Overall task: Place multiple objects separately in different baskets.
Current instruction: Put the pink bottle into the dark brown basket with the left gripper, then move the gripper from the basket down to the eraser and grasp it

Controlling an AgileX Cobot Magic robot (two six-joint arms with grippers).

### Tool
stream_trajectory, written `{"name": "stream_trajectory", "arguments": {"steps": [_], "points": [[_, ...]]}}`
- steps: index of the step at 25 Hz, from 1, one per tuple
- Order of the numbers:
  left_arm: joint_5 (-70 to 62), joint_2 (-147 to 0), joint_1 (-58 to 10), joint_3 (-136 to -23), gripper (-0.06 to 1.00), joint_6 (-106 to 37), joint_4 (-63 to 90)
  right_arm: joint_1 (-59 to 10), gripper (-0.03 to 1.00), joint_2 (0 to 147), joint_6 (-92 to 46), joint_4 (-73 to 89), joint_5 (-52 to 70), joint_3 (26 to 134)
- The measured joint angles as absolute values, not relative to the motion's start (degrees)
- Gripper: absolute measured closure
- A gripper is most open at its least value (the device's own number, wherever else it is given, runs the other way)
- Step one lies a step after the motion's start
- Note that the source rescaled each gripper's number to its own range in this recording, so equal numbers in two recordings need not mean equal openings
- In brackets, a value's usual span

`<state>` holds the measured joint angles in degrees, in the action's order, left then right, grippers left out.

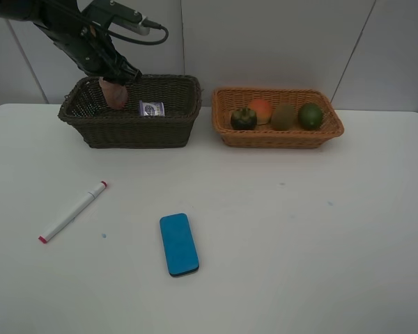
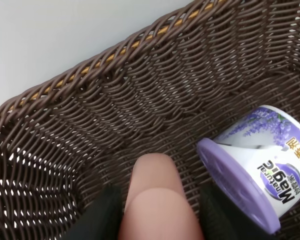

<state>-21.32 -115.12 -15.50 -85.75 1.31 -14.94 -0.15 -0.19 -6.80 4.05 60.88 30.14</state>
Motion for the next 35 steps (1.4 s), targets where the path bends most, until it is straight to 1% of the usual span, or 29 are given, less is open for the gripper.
{"name": "stream_trajectory", "arguments": {"steps": [5,6,8,10,11,13,16,28,35], "points": [[-21.4,-115.1,-15.5,-85.7,0.66,1.3,-14.3,-0.2,-0.03,-0.2,-6.8,4.1,60.9,30.1],[-21.4,-115.1,-15.5,-85.7,0.62,1.3,-14.3,-0.2,-0.03,-0.2,-6.8,4.1,60.9,30.1],[-21.4,-115.1,-15.5,-85.7,0.46,1.3,-14.3,-0.2,-0.03,-0.2,-6.8,4.1,60.9,30.1],[-21.4,-115.1,-15.5,-85.7,0.24,1.3,-14.2,-0.2,-0.03,-0.2,-6.8,4.1,60.9,30.1],[-21.5,-115.1,-15.5,-85.7,0.11,1.3,-14.1,-0.2,-0.03,-0.2,-6.8,4.1,60.9,30.1],[-21.5,-115.1,-15.5,-85.7,0.05,1.3,-14.1,-0.2,-0.03,-0.2,-6.8,4.1,60.9,30.1],[-21.9,-115.1,-15.5,-85.7,0.03,1.3,-14.1,-0.2,-0.03,-0.2,-6.8,4.1,60.9,30.1],[-22.6,-115.1,-15.5,-85.7,0.02,1.3,-13.6,-0.2,-0.03,-0.2,-6.8,4.1,60.9,30.1],[-26.5,-113.9,-16.6,-85.7,0.02,1.3,-13.2,-0.2,-0.03,-0.2,-6.8,4.1,60.9,30.1]]}}
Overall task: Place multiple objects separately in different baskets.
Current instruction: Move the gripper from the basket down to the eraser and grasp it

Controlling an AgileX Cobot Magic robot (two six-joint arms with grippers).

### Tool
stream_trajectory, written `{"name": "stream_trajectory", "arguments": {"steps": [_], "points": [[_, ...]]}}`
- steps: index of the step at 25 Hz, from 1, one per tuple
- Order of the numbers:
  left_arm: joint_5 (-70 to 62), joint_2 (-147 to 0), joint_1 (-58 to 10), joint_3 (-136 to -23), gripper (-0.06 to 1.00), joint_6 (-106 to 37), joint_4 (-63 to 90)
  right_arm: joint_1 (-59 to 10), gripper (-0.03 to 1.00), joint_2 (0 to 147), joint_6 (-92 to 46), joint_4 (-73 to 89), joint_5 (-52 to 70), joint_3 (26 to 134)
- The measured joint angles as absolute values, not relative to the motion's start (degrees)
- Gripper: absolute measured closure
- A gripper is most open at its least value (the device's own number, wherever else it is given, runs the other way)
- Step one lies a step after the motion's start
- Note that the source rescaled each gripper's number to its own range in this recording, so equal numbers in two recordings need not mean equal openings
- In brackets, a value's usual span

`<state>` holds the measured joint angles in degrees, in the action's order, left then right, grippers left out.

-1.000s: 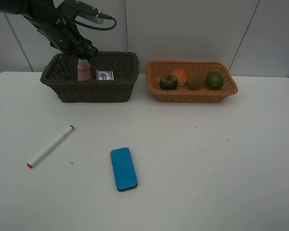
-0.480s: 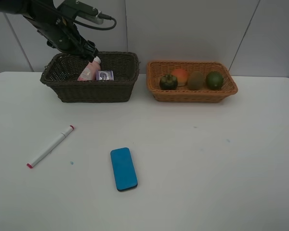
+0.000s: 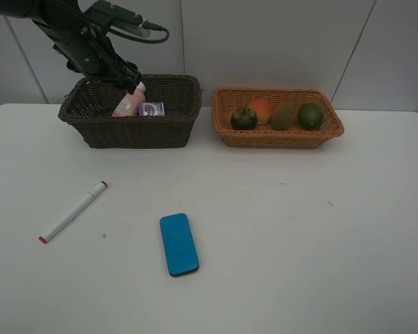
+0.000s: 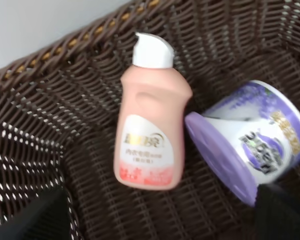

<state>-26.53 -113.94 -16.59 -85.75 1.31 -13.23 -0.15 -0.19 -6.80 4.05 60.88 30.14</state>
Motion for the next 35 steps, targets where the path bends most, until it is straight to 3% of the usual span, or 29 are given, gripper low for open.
{"name": "stream_trajectory", "arguments": {"steps": [12,35], "points": [[-37.3,-107.9,-22.2,-85.7,0.02,2.9,-12.5,-0.2,-0.03,-0.2,-6.8,4.1,60.9,30.1],[-58.7,-107.0,-40.9,-85.7,0.02,36.5,-6.9,-0.2,-0.03,-0.2,-6.8,4.1,60.9,30.1]]}}
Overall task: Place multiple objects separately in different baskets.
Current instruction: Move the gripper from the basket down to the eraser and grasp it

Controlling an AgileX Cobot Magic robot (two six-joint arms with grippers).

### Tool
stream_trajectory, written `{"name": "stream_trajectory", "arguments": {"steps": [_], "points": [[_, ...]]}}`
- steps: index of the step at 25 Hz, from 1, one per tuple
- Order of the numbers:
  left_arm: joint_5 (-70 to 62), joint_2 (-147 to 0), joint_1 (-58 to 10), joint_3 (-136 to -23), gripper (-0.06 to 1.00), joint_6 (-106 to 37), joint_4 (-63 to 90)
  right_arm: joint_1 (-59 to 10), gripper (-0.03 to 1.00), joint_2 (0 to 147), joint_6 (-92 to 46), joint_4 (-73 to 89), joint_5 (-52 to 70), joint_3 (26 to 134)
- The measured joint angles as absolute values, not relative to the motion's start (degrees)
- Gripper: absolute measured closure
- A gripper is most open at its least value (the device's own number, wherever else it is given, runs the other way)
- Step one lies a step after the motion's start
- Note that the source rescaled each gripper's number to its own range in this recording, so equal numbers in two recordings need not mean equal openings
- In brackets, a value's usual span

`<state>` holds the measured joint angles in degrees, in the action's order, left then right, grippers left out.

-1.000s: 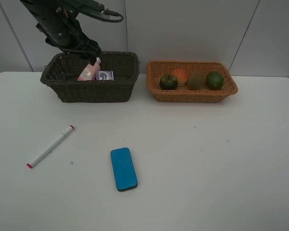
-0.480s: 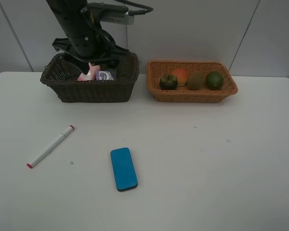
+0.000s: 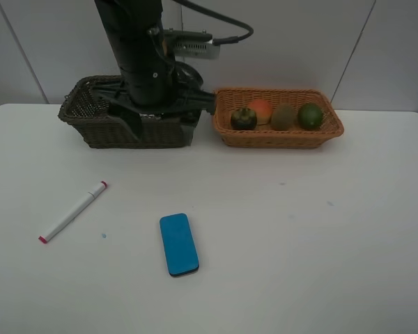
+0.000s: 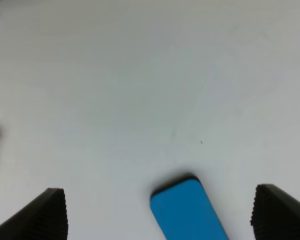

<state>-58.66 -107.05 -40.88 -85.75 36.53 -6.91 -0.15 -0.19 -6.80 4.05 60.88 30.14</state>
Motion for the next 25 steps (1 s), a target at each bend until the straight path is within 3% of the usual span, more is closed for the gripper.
{"name": "stream_trajectory", "arguments": {"steps": [10,25], "points": [[-60.7,-107.2,-42.1,-85.4,0.02,53.2,1.8,-0.2,-0.03,-0.2,-6.8,4.1,60.9,30.1],[-58.3,-112.4,-42.8,-84.6,0.02,54.4,3.9,-0.2,-0.03,-0.2,-6.8,4.1,60.9,30.1]]}}
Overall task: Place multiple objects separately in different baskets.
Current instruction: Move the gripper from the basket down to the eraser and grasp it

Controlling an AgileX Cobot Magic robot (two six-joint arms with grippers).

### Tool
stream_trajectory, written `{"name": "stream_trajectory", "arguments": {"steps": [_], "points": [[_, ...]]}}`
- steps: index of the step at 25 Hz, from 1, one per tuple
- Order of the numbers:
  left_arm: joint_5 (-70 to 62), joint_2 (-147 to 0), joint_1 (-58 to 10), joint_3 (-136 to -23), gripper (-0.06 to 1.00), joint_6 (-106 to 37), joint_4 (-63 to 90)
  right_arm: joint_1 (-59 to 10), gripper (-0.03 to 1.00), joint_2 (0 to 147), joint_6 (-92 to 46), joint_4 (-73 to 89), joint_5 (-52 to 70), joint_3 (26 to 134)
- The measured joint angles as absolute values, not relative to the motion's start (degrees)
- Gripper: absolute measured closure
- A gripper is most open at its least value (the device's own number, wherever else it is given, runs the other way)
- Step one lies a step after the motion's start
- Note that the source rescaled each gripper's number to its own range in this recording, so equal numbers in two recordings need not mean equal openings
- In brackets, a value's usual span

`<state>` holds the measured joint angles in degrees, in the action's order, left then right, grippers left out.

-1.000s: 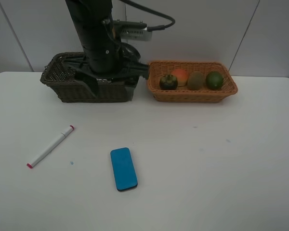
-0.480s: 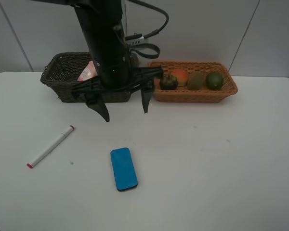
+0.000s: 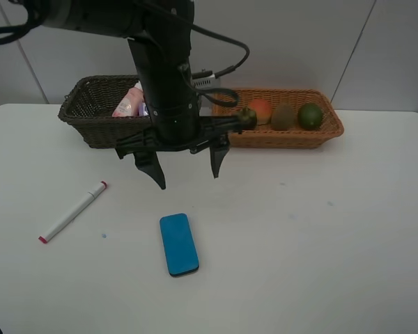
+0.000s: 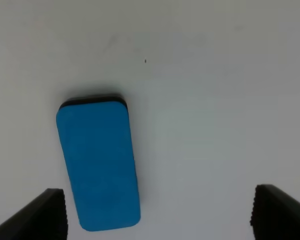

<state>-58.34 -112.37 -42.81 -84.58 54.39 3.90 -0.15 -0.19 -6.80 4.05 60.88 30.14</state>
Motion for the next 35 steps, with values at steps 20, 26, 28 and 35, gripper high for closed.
{"name": "stream_trajectory", "arguments": {"steps": [20,26,28,35], "points": [[-46.6,-113.8,-43.4,-73.2,0.02,64.6,2.0,-0.2,-0.03,-0.2,-6.8,4.1,60.9,30.1],[-43.3,-115.1,-43.4,-70.7,0.02,64.8,2.0,-0.2,-0.03,-0.2,-6.8,4.1,60.9,30.1],[-42.9,-115.5,-43.4,-70.6,0.02,64.8,2.0,-0.2,-0.03,-0.2,-6.8,4.1,60.9,30.1],[-41.7,-115.5,-43.4,-70.6,0.02,64.8,1.9,-0.2,-0.03,-0.2,-6.8,4.1,60.9,30.1]]}}
